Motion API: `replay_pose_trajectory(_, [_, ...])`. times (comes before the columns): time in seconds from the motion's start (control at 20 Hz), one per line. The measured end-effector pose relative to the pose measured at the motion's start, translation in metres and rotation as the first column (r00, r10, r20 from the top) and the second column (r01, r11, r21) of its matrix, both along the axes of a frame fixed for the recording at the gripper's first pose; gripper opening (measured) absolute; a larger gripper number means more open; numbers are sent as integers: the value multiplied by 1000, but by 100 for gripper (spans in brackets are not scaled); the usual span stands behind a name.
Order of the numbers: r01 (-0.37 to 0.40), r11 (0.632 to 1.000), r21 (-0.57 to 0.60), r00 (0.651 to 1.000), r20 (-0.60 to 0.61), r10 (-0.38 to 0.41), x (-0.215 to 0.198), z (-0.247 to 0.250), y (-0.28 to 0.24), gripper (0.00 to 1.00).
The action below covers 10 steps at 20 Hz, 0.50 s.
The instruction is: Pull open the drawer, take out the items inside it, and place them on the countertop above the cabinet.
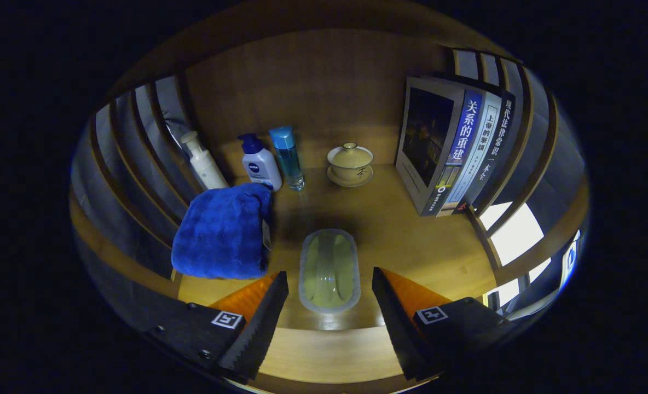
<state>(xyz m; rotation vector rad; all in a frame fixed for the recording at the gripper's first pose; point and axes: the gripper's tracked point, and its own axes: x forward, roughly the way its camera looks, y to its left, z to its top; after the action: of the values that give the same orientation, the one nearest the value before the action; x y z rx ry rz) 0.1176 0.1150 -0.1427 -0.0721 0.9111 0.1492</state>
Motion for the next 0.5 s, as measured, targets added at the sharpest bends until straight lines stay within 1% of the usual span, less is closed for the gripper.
replay_pose_trajectory(0.25, [-16, 1000, 1, 1000, 13, 16, -29, 1, 0, 99])
replay_pose_trajectory(0.5, [-28, 1000, 11, 998, 55, 28, -64, 11, -5, 100])
